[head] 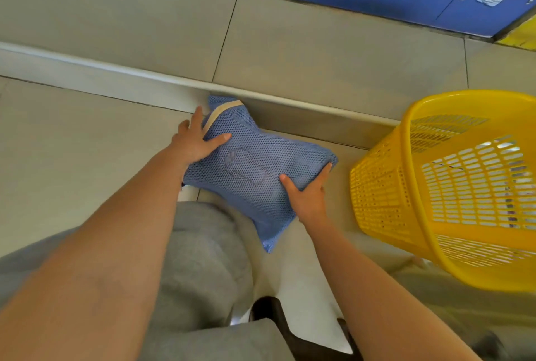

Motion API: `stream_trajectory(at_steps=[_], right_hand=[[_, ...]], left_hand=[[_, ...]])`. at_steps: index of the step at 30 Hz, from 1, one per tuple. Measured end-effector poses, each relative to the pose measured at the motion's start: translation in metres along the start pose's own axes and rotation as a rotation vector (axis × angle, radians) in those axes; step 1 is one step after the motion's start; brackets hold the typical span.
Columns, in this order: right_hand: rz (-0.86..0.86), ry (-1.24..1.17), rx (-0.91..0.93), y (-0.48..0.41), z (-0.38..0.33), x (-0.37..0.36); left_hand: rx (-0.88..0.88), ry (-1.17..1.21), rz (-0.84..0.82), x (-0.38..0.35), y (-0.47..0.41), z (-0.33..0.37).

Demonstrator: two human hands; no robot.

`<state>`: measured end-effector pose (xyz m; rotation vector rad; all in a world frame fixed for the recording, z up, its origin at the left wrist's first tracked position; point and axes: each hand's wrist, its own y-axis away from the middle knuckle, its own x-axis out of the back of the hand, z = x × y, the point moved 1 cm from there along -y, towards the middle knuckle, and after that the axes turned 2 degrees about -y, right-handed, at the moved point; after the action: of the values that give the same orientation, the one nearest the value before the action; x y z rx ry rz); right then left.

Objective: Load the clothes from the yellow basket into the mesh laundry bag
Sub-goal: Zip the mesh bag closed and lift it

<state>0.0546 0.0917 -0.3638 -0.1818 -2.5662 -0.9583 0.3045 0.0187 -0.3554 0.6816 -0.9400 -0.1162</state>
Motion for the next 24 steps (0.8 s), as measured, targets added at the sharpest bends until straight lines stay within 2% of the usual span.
stream_trajectory(at_steps=[6,9,12,15,18,24], right_hand=[[0.118,0.061,0.091,-0.030,-0.003,0.022],[0.064,-0.025,0.057,-0.037,-0.002,0.017],[0.014,-0.050,0.053,-0.035,-0.002,0.017],[0.022,0.073,0.206,-0.025,-0.008,0.026],[0.020,0.092,0.311,-0.009,-0.012,0.035],[0.167,0.163,0.449,0.026,-0.024,0.057]], left_hand=[[-0.007,0.360,-0.160,-0.014,-0.031,0.003],[0.034,0.457,-0.172,-0.033,-0.036,-0.004],[0.047,0.426,-0.069,-0.045,-0.030,-0.013],[0.006,0.411,-0.009,-0.046,-0.017,-0.011],[-0.049,0.383,0.053,-0.041,0.003,-0.003],[-0.161,0.411,0.256,-0.020,0.051,0.021]])
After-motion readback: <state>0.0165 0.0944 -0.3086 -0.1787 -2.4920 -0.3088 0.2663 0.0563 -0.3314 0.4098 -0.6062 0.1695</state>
